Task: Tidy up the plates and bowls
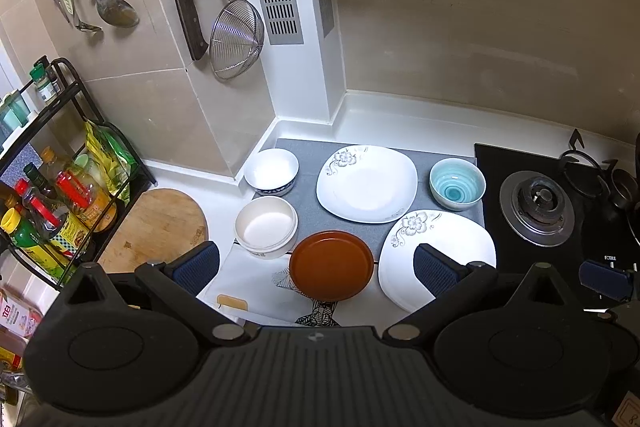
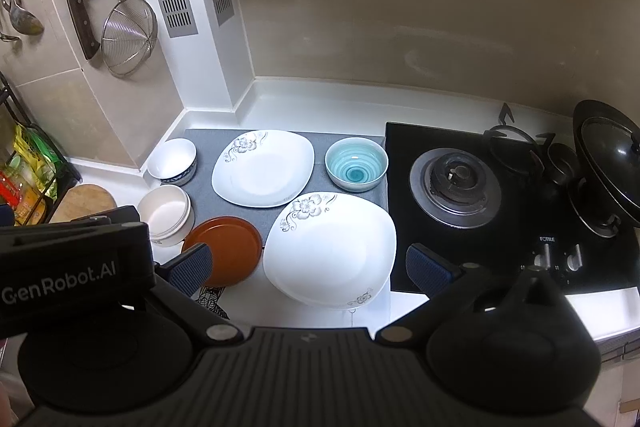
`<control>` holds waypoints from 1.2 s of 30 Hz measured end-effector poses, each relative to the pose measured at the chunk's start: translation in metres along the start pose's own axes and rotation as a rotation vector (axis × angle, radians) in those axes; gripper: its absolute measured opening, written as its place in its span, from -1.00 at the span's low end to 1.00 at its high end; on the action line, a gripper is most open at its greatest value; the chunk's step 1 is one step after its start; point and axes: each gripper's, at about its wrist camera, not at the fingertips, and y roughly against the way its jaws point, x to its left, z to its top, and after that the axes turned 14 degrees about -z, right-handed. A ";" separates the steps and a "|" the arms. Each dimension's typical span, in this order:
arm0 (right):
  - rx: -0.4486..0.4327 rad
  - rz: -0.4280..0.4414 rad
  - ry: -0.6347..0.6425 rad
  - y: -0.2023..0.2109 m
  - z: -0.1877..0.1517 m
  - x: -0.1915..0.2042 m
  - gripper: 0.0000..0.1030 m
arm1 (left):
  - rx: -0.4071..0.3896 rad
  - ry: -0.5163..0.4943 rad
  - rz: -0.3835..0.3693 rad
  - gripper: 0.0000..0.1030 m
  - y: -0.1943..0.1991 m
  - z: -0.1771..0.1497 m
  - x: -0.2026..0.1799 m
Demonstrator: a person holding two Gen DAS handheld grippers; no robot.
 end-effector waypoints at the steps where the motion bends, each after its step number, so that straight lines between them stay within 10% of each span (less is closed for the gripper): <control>1: 0.001 0.000 0.000 0.000 0.000 0.000 0.99 | 0.001 0.000 0.000 0.99 0.000 -0.001 0.000; 36: 0.017 0.000 0.007 0.006 -0.015 0.012 0.99 | 0.016 0.022 0.009 0.99 0.004 -0.012 0.013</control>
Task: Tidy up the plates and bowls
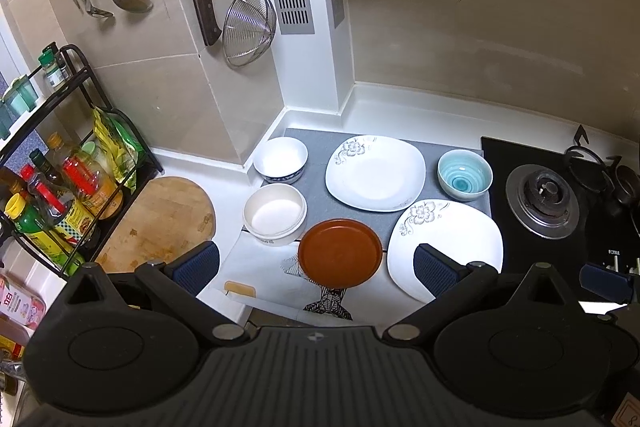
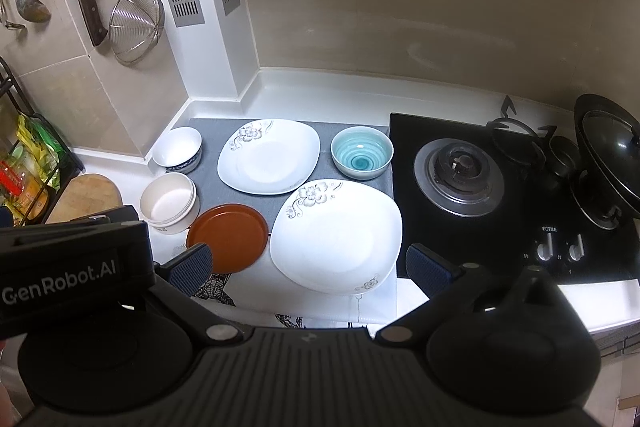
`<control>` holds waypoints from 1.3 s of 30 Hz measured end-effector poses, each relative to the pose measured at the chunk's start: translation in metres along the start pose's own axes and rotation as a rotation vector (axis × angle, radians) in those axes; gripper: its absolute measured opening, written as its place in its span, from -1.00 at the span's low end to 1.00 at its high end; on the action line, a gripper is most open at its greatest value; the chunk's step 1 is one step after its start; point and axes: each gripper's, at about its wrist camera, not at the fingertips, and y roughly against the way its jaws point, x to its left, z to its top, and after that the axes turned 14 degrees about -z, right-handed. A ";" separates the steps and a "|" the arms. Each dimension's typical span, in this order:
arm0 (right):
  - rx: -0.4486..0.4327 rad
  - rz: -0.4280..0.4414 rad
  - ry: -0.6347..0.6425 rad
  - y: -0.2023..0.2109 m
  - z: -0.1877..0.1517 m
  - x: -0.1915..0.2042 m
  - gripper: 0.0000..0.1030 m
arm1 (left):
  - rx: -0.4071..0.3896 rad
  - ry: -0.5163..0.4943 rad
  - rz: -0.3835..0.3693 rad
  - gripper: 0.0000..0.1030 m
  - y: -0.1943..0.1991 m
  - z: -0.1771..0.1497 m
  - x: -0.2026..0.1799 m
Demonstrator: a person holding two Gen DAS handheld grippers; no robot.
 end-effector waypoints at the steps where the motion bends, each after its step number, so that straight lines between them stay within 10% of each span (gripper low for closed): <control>1: 0.003 0.000 0.001 0.000 -0.001 0.000 0.99 | 0.002 0.001 0.001 0.99 -0.001 0.000 0.000; 16: 0.020 -0.021 0.030 -0.014 -0.014 0.007 0.99 | 0.052 -0.019 0.026 0.99 -0.021 -0.010 -0.001; 24: 0.002 0.005 0.060 -0.060 -0.048 0.007 0.96 | 0.079 -0.006 -0.084 0.99 -0.077 -0.052 0.006; 32: -0.062 0.397 -0.021 -0.114 -0.103 -0.046 1.00 | 0.223 0.038 -0.355 0.91 -0.135 -0.086 0.041; 39: -0.020 0.330 -0.047 -0.173 -0.096 -0.082 0.78 | 0.240 -0.090 -0.304 0.52 -0.188 -0.073 0.050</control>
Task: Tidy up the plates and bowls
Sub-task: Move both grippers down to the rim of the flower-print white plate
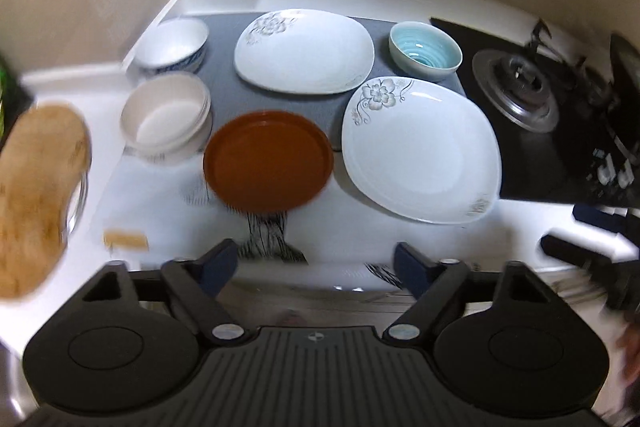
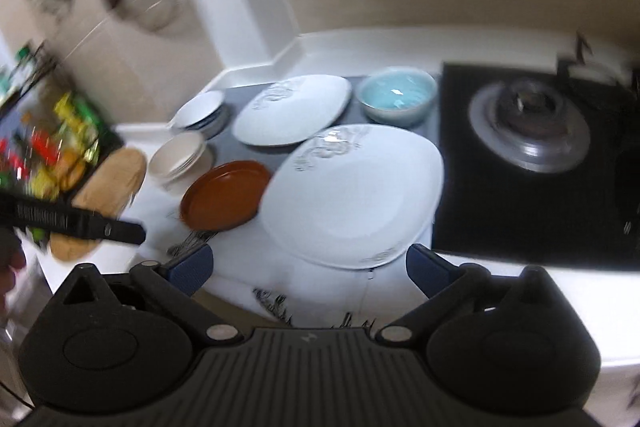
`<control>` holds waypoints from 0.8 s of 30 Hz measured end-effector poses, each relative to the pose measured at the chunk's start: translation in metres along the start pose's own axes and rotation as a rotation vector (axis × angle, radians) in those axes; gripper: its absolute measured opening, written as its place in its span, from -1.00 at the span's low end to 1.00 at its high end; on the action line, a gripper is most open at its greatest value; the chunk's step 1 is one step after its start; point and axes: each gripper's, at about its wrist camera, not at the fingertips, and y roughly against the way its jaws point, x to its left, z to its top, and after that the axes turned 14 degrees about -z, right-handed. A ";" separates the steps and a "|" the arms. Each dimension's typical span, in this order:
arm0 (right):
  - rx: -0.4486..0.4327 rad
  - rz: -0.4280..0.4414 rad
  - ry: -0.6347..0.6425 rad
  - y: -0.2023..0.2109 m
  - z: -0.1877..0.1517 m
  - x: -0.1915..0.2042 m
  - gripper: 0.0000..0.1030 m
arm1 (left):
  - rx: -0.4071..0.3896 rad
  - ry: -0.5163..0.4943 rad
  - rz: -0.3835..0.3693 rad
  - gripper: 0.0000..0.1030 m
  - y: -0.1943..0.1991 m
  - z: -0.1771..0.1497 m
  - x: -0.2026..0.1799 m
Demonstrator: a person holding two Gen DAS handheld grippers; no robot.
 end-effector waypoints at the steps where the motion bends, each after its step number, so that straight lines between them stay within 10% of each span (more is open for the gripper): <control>1: 0.012 -0.003 -0.031 -0.007 0.002 -0.010 0.61 | 0.008 -0.026 -0.009 0.43 -0.009 0.009 0.003; 3: 0.025 0.004 -0.095 -0.020 0.009 -0.026 0.25 | 0.025 -0.042 -0.061 0.11 -0.026 0.028 0.012; 15: 0.119 -0.056 -0.559 -0.093 0.044 -0.092 0.46 | 0.333 0.261 -0.375 -0.23 -0.171 0.158 0.078; 24: 0.210 -0.123 -0.653 -0.136 0.045 -0.105 0.14 | 0.457 0.122 -0.342 -0.46 -0.235 0.177 0.062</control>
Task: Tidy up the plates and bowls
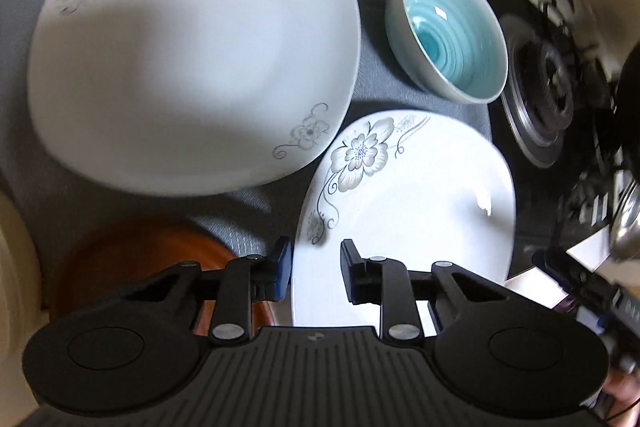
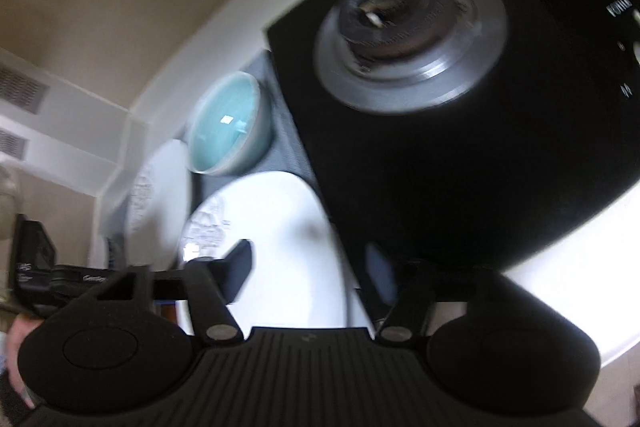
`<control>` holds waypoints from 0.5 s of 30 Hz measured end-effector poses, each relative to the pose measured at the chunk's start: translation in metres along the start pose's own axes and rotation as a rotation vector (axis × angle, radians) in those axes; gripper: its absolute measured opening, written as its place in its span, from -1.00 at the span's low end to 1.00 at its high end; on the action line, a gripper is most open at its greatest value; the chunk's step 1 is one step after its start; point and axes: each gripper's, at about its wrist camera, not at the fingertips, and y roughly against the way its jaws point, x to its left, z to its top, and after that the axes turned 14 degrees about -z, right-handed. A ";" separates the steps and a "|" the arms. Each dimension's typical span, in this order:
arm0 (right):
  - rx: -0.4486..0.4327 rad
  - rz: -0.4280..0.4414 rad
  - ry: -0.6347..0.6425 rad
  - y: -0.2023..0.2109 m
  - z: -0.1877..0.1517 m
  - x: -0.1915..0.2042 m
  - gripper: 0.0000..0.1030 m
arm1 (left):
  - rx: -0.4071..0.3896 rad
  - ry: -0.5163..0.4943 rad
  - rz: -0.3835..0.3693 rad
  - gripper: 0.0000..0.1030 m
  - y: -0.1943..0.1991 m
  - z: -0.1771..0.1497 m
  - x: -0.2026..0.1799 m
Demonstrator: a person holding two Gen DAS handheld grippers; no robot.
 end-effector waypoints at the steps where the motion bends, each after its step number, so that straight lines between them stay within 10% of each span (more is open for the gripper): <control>1: 0.011 0.002 -0.015 -0.004 0.000 -0.002 0.09 | 0.007 -0.016 0.010 -0.46 -0.003 0.002 0.000; 15: 0.166 0.093 -0.016 -0.058 0.003 -0.008 -0.63 | 0.027 0.010 0.001 -0.50 -0.024 -0.002 0.007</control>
